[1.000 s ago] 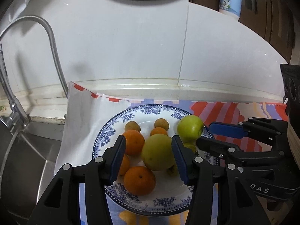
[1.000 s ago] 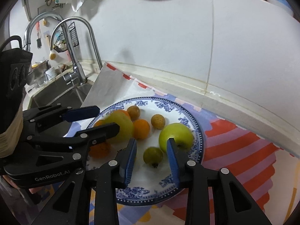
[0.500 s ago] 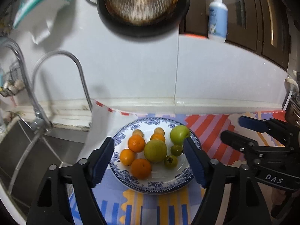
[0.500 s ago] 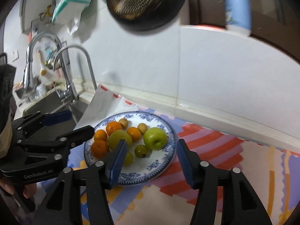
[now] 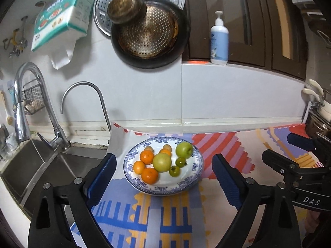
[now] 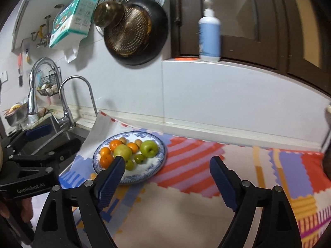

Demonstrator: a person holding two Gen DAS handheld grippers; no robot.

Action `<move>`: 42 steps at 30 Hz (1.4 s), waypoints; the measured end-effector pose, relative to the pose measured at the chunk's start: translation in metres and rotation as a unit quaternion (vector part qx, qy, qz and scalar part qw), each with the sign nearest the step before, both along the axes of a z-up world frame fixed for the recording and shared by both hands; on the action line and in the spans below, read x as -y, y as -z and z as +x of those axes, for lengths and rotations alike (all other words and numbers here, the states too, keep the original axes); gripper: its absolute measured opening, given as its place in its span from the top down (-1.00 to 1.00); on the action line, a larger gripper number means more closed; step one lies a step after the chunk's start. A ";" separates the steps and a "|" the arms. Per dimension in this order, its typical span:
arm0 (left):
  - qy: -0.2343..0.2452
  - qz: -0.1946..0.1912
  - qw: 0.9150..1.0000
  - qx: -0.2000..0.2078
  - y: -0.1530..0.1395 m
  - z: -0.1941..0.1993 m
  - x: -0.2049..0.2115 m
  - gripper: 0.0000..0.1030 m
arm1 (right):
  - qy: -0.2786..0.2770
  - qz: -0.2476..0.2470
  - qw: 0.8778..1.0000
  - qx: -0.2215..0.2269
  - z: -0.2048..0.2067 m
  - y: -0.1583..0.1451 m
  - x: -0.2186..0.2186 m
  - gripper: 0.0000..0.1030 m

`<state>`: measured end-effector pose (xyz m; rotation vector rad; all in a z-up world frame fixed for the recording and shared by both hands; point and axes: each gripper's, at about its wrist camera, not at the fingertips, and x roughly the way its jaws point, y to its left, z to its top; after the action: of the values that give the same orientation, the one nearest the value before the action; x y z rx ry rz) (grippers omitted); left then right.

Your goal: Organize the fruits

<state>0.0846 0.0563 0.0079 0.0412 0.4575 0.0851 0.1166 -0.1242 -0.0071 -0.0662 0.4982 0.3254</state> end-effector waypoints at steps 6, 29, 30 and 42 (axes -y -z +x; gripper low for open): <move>0.003 -0.001 1.000 0.010 -0.005 -0.030 0.013 -0.95 | 0.021 0.012 1.000 -0.006 -0.028 -0.001 0.020 -0.65; 0.033 -0.008 0.999 0.009 -0.008 -0.089 0.039 -1.00 | 0.052 0.012 0.998 -0.017 -0.096 0.001 0.053 -0.70; 0.034 -0.010 0.999 0.009 -0.008 -0.090 0.040 -1.00 | 0.053 0.010 0.998 -0.016 -0.097 0.001 0.054 -0.70; 0.036 -0.010 0.999 0.012 -0.010 -0.091 0.044 -1.00 | 0.052 0.012 0.999 -0.008 -0.101 -0.002 0.059 -0.70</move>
<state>-0.0061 0.0124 0.0175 0.0366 0.4319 0.0107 0.0159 -0.1833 -0.0046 -0.0150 0.5124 0.2296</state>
